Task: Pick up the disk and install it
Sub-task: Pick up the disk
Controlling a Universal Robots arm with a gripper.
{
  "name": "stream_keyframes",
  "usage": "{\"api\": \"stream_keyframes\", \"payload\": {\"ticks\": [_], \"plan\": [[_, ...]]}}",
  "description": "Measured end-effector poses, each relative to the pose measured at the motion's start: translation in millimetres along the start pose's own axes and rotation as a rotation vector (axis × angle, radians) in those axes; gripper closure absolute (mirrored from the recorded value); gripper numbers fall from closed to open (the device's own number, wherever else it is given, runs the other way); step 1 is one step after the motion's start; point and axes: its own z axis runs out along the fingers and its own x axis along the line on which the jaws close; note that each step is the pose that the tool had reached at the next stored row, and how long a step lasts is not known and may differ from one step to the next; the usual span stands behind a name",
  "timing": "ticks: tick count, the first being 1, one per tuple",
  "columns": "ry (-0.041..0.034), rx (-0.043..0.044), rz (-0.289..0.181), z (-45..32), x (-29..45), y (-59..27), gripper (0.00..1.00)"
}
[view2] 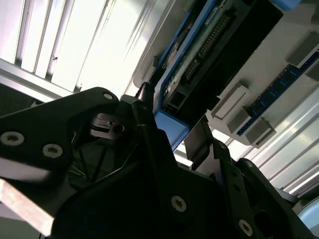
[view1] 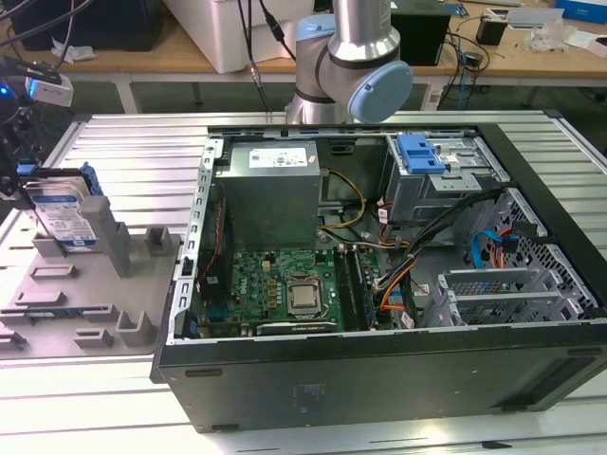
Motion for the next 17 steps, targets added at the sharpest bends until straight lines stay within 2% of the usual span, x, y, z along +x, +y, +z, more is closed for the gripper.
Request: {"api": "stream_keyframes", "payload": {"ticks": [3, 5, 17], "plan": [[0.0, 0.0, 0.0, 0.0, 0.0, 0.0, 0.51], [0.0002, 0.0, 0.0, 0.0, 0.0, 0.0, 0.63], [0.0004, 0.0001, 0.0, 0.0, 0.0, 0.0, 0.63]]}}
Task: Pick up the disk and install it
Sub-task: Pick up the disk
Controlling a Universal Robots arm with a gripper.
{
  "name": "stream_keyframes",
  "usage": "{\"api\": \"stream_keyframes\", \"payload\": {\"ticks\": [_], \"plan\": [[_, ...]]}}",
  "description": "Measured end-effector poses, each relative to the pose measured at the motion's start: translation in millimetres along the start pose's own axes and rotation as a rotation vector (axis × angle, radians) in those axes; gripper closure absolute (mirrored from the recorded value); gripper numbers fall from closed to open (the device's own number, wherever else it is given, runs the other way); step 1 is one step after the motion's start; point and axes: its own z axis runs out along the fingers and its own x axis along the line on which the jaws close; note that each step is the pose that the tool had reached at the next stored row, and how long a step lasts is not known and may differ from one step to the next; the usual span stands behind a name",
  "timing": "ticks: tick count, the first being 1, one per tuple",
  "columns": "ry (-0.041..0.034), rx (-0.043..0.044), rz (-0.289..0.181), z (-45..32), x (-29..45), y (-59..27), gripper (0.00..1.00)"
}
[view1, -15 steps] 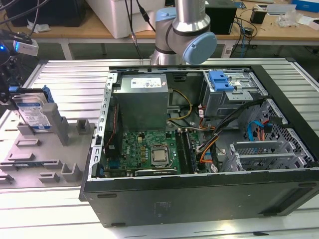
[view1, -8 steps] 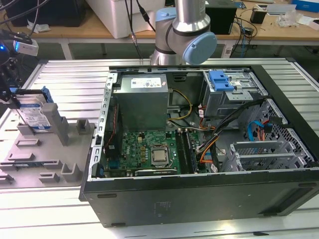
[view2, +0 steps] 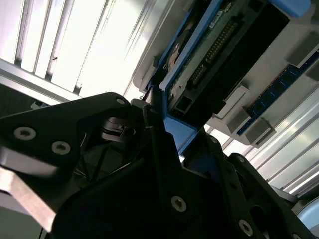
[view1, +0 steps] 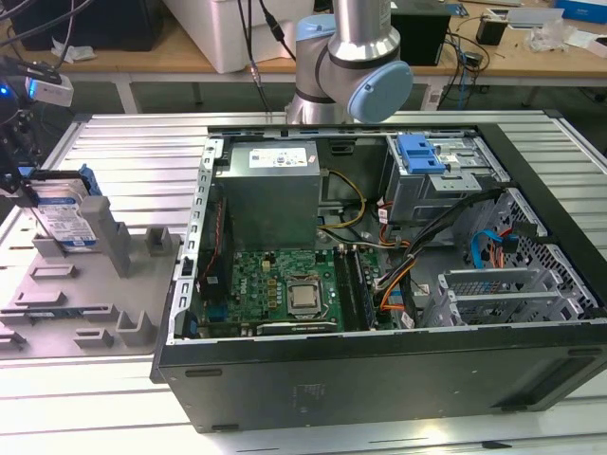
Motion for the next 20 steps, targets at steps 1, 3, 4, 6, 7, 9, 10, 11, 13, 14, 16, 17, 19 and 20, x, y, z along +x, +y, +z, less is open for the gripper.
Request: {"api": "stream_keyframes", "payload": {"ticks": [1, 3, 4, 6, 7, 9, 10, 11, 13, 14, 16, 17, 19, 20], "plan": [[-0.0001, 0.0003, 0.0, -0.5, 0.0, 0.0, 0.63], [0.0, 0.0001, 0.0, -1.3, 0.0, 0.0, 0.63], [0.0001, -0.0001, 0.0, -1.8, 0.0, 0.1, 0.63], [0.0001, -0.0001, 0.0, -3.1, 0.0, 0.1, 0.63], [0.0001, -0.0001, 0.0, -4.5, 0.0, 0.1, 0.63], [0.0002, 0.0, 0.0, -7.2, 0.0, 0.3, 0.63], [0.0002, -0.0001, 0.0, -8.5, 0.0, 0.3, 0.63], [0.0003, -0.0001, 0.0, -9.6, 0.1, 0.3, 0.63], [0.0003, -0.0001, 0.0, -12.1, 0.1, 0.4, 0.63], [0.0004, -0.0001, 0.0, -14.1, 0.1, 0.5, 0.63], [0.0004, 0.0, 0.0, -16.5, 0.1, 0.6, 0.63], [0.0003, 0.0, 0.0, -18.0, 0.1, 0.6, 0.63], [0.0004, -0.0001, 0.0, -20.2, 0.1, 0.8, 0.63], [0.0004, -0.0001, 0.0, -21.6, 0.1, 0.8, 0.63]]}}
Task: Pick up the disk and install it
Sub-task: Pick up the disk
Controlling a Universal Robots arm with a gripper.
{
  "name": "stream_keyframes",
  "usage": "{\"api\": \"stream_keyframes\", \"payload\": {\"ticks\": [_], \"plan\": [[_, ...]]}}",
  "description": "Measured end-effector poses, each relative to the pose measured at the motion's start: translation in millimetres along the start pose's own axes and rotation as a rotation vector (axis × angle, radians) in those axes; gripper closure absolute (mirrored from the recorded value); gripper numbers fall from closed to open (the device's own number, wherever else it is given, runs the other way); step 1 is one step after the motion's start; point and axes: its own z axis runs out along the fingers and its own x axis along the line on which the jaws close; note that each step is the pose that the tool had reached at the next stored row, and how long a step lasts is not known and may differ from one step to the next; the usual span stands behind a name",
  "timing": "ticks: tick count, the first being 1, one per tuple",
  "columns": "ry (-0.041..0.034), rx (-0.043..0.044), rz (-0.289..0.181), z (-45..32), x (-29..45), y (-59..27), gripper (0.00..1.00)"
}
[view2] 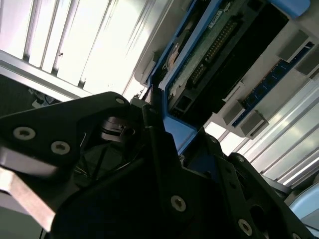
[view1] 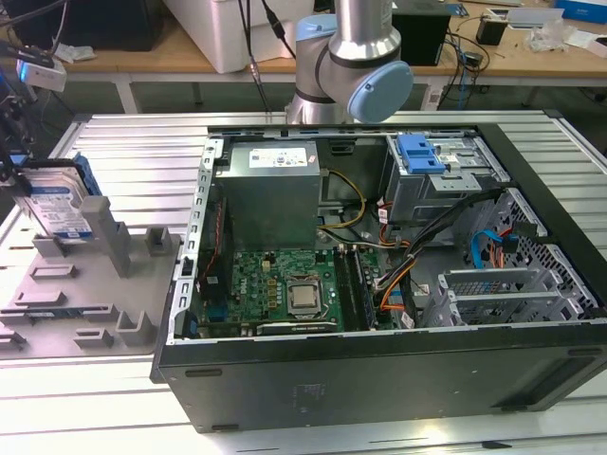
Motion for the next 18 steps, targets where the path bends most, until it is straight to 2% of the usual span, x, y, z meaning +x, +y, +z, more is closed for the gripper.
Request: {"api": "stream_keyframes", "payload": {"ticks": [18], "plan": [[0.0021, 0.0, 0.0, -26.0, 0.2, 0.9, 0.63]]}}
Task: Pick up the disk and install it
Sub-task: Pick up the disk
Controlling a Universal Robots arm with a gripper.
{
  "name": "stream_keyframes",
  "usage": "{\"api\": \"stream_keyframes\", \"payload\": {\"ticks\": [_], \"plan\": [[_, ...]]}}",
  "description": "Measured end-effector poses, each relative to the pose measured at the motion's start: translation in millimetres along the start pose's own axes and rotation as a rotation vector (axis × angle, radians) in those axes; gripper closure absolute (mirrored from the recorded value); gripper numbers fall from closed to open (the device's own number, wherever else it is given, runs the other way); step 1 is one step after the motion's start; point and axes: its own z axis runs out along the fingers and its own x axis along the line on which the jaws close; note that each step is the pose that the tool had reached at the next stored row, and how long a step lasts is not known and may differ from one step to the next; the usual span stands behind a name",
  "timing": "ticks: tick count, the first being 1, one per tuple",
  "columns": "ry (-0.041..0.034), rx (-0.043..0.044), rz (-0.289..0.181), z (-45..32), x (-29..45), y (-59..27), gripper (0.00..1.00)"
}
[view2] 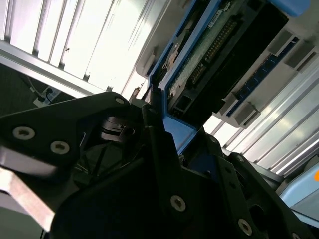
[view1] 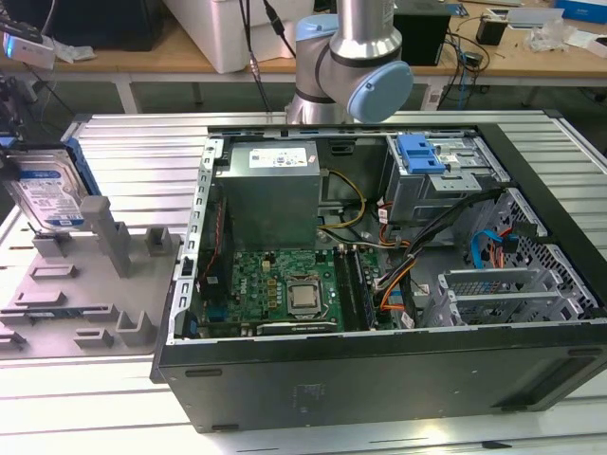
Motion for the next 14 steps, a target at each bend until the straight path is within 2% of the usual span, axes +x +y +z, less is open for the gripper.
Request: {"api": "stream_keyframes", "payload": {"ticks": [14], "plan": [[0.0024, 0.0001, 0.0, -17.8, 0.1, 0.6, 0.63]]}}
